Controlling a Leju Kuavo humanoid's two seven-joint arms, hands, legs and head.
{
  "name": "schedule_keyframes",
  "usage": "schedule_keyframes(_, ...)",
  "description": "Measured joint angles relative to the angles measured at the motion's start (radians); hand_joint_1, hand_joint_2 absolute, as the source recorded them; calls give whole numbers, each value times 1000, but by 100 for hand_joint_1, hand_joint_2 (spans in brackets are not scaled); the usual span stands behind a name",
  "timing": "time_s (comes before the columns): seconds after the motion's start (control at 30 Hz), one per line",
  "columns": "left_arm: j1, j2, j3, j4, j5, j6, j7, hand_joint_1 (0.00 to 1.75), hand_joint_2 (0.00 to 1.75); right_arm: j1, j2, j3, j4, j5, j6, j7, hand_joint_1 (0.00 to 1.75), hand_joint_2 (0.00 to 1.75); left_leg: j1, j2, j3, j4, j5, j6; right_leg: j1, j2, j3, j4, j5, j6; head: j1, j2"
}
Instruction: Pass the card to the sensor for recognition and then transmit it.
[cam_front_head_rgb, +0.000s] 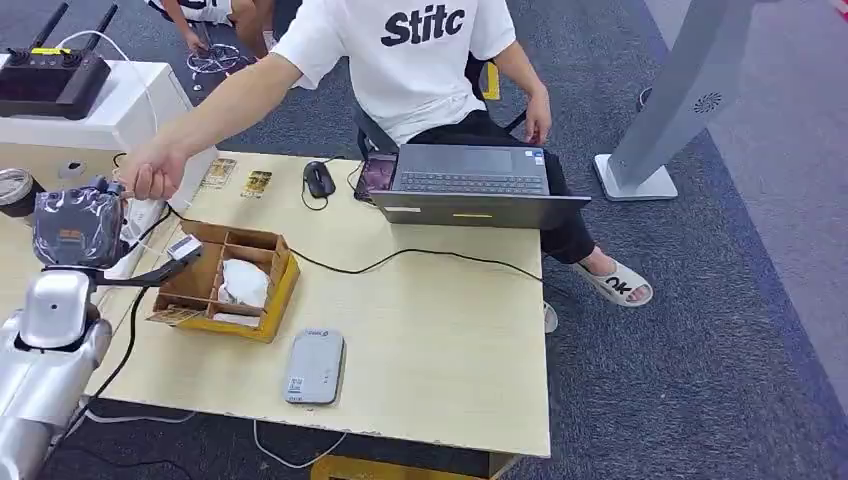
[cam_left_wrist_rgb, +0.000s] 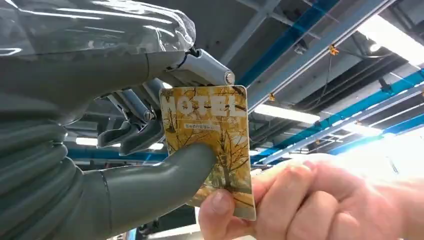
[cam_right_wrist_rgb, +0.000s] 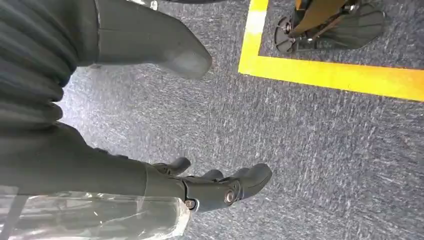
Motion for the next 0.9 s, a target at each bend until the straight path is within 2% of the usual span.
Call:
schedule_keyframes(0.03, -14, -7, -16, 15, 0, 6, 4, 175, 175, 0, 0, 0, 0, 3, -2, 3, 0, 175, 0, 0, 0, 0, 0, 0, 0, 0, 0, 0, 0, 0, 0, 0)
schedule_keyframes(0.07, -25, -14, -32, 30, 0, 12, 4, 0, 175, 0, 0, 0, 0, 6, -4, 9, 0, 175, 0, 0, 0, 0, 0, 0, 0, 0, 0, 0, 0, 0, 0, 0)
schedule_keyframes(0.1, -39, -22, -50, 45, 0, 16, 5, 0, 175, 1, 0, 0, 0, 7, -7, 11, 0, 175, 0, 0, 0, 0, 0, 0, 0, 0, 0, 0, 0, 0, 0, 0)
schedule_keyframes(0.13, -48, -31, -68, 59, 0, 24, 7, 0, 0, 1, 0, 0, 0, 8, -8, 19, 0, 175, 0, 1, 0, 0, 0, 0, 0, 1, 0, 0, 0, 0, 0, 0)
schedule_keyframes(0.23, -65, -59, -90, 76, 0, 53, 13, 0, 0, 1, 0, 0, 0, 10, -9, 24, 0, 175, 0, 0, 0, 0, 0, 0, 0, 0, 0, 0, 0, 0, 0, 0)
schedule_keyframes(0.33, -63, -83, -97, 70, 8, 120, 1, 0, 0, 1, 2, 0, 0, 10, -11, 21, 0, 175, 0, 0, 0, 0, 0, 0, 0, 0, 0, 0, 0, 0, 0, 0)
schedule_keyframes(0.4, -40, -95, -96, 27, 36, 156, -29, 0, 0, 1, 3, 0, 1, 7, -13, 20, 0, 175, 0, 0, 0, 0, 0, 0, 0, 0, 1, 0, 0, 0, 0, 0)
schedule_keyframes(0.47, 24, -100, -88, -67, 74, 167, -66, 0, 0, 1, 4, -2, 1, 0, -20, 13, 0, 175, -1, 1, 0, 0, 0, 0, 0, 1, 1, 0, 0, 0, 0, 0)
schedule_keyframes(0.5, 70, -101, -80, -130, 104, 169, -84, 0, 175, 1, 5, -5, 1, -5, -28, 9, 0, 175, -1, 3, 0, 0, -1, 0, -1, 3, 1, 0, 0, 0, 0, 0)
schedule_keyframes(0.57, 179, -106, -46, -270, 176, 184, -114, 0, 175, 3, 8, -16, 1, -15, -39, 9, 0, 175, -1, 5, 0, 0, -2, 0, -1, 5, 0, 0, 0, 0, 1, 0)
schedule_keyframes(0.63, 323, -118, 15, -443, 296, 203, -185, 0, 175, 9, 11, -27, 1, -28, -52, 8, 0, 175, -1, 8, 0, -1, -4, 0, -1, 7, -1, 0, -1, 0, 0, 0)
schedule_keyframes(0.67, 398, -136, 54, -524, 381, 204, -252, 0, 175, 12, 12, -35, 1, -36, -56, 3, 0, 175, -1, 10, 1, -1, -5, 1, -1, 8, -1, 0, -2, 0, 0, 0)
schedule_keyframes(0.73, 551, -192, 156, -693, 692, 204, -450, 0, 175, 18, 17, -53, 1, -49, -68, -4, 0, 175, -1, 11, 0, -1, -7, 0, -1, 9, -2, 0, -3, 0, 2, 0)
schedule_keyframes(0.77, 616, -224, 212, -763, 849, 197, -524, 0, 175, 20, 18, -62, 1, -54, -72, -6, 0, 175, -1, 11, 0, -1, -8, 0, -1, 9, -2, -1, -4, 0, 1, 0)
schedule_keyframes(0.83, 709, -293, 318, -855, 1018, 149, -649, 0, 175, 26, 21, -78, 1, -58, -80, -10, 0, 175, -1, 9, 0, -1, -8, 1, -1, 7, 0, -1, -5, 1, 1, 0)
schedule_keyframes(0.9, 778, -388, 460, -921, 1136, 4, -734, 0, 175, 27, 23, -96, 1, -68, -89, -18, 0, 175, -1, 7, 0, -1, -9, 2, -1, 5, 0, -1, -5, 2, 1, 0)
